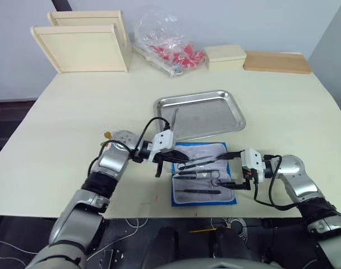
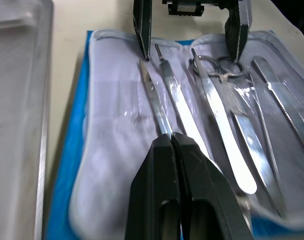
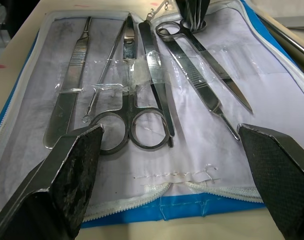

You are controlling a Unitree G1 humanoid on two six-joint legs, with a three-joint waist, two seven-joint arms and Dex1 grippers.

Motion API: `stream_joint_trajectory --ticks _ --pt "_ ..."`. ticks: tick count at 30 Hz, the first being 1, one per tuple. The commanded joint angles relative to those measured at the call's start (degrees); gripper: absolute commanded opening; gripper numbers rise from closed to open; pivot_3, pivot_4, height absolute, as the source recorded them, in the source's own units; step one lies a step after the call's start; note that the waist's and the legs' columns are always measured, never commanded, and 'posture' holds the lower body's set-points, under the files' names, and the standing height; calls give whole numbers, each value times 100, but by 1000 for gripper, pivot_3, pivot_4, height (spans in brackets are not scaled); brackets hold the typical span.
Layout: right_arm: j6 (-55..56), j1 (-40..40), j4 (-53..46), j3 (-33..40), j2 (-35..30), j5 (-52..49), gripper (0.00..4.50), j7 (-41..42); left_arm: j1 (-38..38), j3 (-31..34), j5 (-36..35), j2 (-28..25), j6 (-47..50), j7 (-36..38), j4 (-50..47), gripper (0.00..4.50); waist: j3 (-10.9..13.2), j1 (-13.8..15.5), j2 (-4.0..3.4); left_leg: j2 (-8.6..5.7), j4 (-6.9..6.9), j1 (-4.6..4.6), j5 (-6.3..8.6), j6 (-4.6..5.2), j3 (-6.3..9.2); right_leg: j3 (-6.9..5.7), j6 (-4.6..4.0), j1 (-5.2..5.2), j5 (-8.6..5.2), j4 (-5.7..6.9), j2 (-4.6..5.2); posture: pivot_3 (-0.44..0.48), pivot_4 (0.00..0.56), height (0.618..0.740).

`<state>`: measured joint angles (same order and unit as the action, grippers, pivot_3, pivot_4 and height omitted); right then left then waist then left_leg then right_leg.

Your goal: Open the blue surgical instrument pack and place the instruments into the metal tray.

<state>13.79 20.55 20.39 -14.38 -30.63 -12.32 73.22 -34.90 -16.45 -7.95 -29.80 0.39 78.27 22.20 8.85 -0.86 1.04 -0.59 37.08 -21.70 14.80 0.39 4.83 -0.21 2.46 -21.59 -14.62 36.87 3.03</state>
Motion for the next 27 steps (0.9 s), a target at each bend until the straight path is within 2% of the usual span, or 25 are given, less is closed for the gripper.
stream_joint_trajectory --ticks 1,4,14,27 --pt "-208 -238 211 -212 -118 435 4500 -57 -90 76 24 -10 -16 -42 10 289 0 -2 0 0 0 0 0 0 0 0 0 0 0 1 0 0 150 740" --pt "-224 -251 198 -214 -114 440 4500 -72 -72 3 115 -1 -158 -51 37 1242 0 3 0 0 0 0 0 0 0 0 0 0 0 2 0 0 150 740" --pt "-251 -201 212 -211 -91 441 4500 -89 -19 -117 388 150 -166 -225 110 1242 -1 3 0 -1 3 1 0 0 0 0 0 1 0 4 0 0 150 740" --pt "-253 -184 233 -227 -74 433 4500 -123 136 -482 741 -44 1300 -422 -665 1242 -9 0 -6 -2 10 9 0 1 -2 4 1 4 0 21 -1 0 150 740"
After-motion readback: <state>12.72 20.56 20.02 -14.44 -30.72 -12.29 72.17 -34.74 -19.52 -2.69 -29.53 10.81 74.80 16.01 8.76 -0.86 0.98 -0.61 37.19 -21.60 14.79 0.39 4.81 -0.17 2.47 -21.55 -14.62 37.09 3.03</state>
